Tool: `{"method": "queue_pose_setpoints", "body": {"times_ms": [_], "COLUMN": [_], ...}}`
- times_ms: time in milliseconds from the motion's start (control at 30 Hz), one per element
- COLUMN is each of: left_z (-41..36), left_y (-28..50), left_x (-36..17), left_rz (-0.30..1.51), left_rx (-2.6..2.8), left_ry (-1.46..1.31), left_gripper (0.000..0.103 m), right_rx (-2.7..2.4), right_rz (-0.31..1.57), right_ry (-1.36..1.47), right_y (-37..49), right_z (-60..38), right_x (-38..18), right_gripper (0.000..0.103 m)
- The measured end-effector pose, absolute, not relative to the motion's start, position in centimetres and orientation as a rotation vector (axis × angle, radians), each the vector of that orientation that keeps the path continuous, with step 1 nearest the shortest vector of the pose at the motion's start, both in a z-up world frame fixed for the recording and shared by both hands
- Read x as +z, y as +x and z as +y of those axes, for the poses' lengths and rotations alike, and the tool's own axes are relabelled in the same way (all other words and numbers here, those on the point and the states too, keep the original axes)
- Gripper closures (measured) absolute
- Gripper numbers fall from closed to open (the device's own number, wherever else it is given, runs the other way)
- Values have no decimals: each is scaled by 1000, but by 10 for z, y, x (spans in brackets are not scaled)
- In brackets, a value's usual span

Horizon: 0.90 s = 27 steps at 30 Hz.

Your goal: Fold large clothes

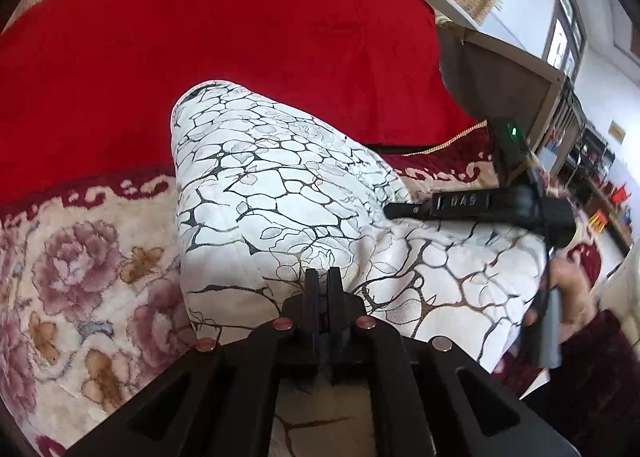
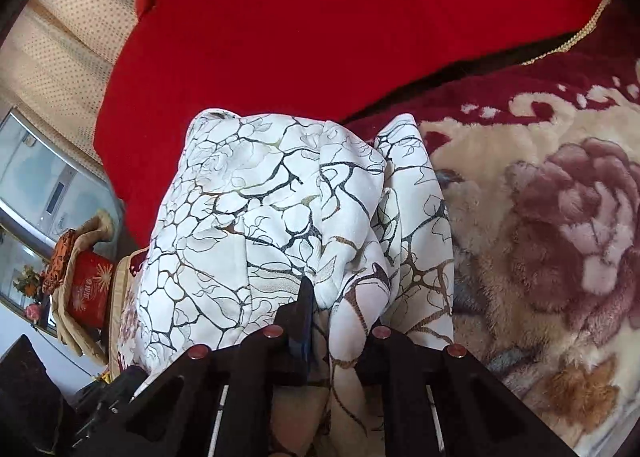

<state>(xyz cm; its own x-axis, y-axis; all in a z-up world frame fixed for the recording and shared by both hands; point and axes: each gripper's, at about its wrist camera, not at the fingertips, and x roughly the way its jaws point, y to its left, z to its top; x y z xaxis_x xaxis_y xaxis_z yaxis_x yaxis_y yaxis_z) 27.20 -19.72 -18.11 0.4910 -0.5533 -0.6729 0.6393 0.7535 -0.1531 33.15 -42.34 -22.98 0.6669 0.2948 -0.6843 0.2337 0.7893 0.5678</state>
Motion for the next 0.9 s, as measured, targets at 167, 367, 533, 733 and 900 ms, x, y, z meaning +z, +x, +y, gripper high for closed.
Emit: {"method": "queue_pose_setpoints", "body": {"times_ms": [167, 367, 533, 733, 900], "left_z": [-204, -204, -202, -201, -171], "left_y": [268, 267, 269, 260, 244], "left_x": [-198, -199, -201, -192, -170], "left_rz": [736, 739, 741, 687, 533], "left_rx": [-690, -697, -694, -660, -474], "left_ry": [195, 176, 166, 235, 273], "left_gripper": [101, 101, 101, 87, 35], "right_rx": [-16, -14, 126, 51, 38], "right_rz": [840, 549, 639, 884, 855], "right_ry": [746, 643, 502, 644, 548], "right_y": [304, 229, 215, 254, 253], "right_z": [-438, -430, -371, -394, -392], "right_x": [-209, -137, -130, -224, -221], "right_gripper": [52, 34, 67, 79, 79]}}
